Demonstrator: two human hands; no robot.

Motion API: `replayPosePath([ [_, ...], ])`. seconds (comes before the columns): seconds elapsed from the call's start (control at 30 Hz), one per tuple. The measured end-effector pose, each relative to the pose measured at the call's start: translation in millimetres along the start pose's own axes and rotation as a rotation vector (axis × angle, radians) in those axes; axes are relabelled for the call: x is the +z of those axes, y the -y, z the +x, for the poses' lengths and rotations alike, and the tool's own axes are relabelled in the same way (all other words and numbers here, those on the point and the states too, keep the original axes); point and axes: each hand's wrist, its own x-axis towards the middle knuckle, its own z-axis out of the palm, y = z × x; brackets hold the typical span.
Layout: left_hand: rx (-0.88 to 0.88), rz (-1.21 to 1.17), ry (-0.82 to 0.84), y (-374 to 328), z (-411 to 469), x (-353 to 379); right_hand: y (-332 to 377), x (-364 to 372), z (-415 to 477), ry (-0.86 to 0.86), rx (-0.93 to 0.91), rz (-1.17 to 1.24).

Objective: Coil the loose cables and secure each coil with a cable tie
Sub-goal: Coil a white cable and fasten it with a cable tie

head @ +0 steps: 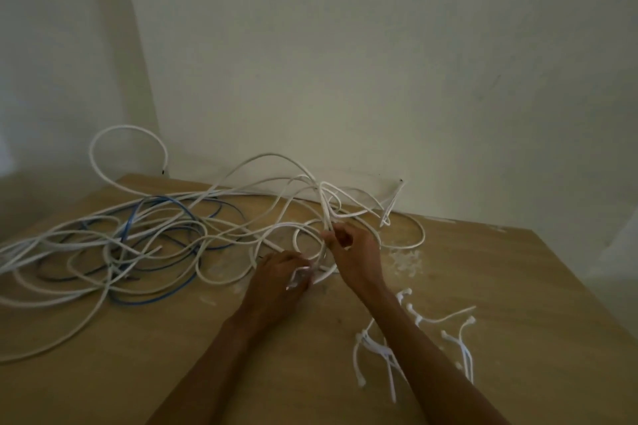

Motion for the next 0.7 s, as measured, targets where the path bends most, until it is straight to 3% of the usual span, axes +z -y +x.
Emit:
replayPosePath([
  [0.13, -0.247, -0.359, -0.126, -16.4, 7.5, -16.3, 13.7, -23.8, 17.2, 0.028, -0.049, 0.016],
  [0.2, -0.41, -0.686, -0.186, -43.0, 24.7, -31.0, 23.7, -39.1, 20.8, 0.18, -0.114, -0.011],
  [0.27, -0.544, -0.972, -0.092, -65.2, 51.0, -46.8, 33.8, -48.8, 18.4, 0.414, -0.153, -0.028],
  [0.37, -0.609, -0.969, 0.023, -84.6, 74.7, -65.7, 43.4, -57.5, 11.9, 0.654, -0.115, -0.063],
  [0.57, -0.622, -1.259, 0.147, -104.9, 77.4, -82.9, 67.4, -84.5, 13.4, 0.707, -0.151, -0.096],
  [0.6, -0.596, -1.28, 0.17, -106.0, 78.0, -86.8, 69.6, -91.7, 15.7, 0.643, -0.127, -0.085],
  [0.7, -0.469, -1.291, 0.227, -107.6, 82.5, -98.6, 55.3, -109.5, 26.5, 0.128, -0.123, -0.148],
])
